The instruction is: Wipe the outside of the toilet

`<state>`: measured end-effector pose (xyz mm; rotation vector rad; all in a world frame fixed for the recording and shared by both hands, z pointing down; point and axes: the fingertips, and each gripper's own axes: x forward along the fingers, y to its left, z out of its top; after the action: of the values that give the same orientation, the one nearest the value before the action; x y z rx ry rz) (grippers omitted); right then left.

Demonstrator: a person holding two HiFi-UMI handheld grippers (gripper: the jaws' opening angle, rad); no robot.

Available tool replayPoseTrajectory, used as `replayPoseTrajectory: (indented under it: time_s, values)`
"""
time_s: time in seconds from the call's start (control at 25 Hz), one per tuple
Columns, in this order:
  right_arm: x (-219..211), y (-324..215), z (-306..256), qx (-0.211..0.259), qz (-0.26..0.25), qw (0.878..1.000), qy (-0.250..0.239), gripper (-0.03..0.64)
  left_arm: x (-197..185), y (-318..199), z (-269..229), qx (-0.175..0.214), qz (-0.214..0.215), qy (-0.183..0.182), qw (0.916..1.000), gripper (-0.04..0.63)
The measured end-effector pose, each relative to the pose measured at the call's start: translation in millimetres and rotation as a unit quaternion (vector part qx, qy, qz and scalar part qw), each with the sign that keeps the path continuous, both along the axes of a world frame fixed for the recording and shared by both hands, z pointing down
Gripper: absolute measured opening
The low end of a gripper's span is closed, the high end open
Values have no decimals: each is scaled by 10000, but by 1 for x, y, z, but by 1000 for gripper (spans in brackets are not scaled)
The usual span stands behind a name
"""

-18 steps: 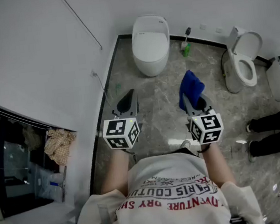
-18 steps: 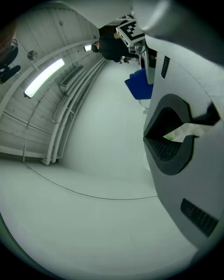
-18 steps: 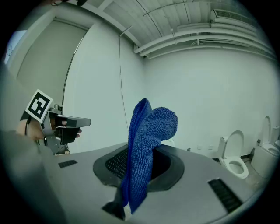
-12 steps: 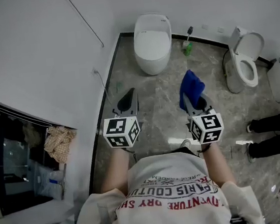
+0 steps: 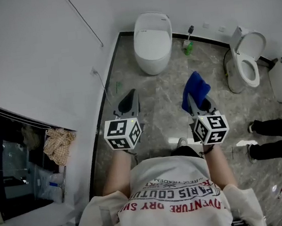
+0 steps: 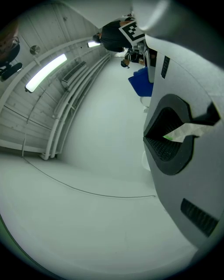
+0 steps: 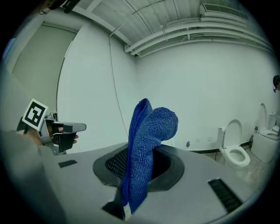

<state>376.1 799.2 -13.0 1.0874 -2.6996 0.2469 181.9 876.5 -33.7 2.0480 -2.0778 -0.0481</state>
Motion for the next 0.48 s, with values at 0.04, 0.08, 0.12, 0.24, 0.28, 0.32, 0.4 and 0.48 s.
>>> replayPoseTrajectory:
  time_s: [0.04, 0.08, 0.12, 0.24, 0.28, 0.32, 0.4, 0.48]
  values:
    - [-1, -2, 2, -27, 5, 10000, -5, 77, 0, -3, 2, -14, 4, 21, 10000, 6]
    - [-2, -5, 4, -51, 5, 10000, -7, 77, 0, -6, 4, -36, 17, 30, 10000, 6]
    - [-2, -10, 6, -72, 1, 10000, -2, 77, 0, -10, 6, -66, 29, 32, 10000, 6]
    - [-4, -29, 14, -149, -30, 9999, 17, 77, 0, -24, 15, -176, 3, 30, 9998, 6]
    - [-6, -38, 16, -182, -44, 9998, 15, 77, -1, -31, 17, -214, -27, 31, 9998, 6]
    - [-7, -49, 19, -213, -65, 9998, 13, 77, -2, -40, 20, -248, -62, 32, 9997, 6]
    - [-9, -74, 22, -258, -136, 9996, 10, 77, -6, -62, 24, -314, -158, 37, 9994, 6]
    - [-13, -103, 23, -308, -222, 9993, -13, 77, -10, -87, 26, -376, -283, 44, 9989, 6]
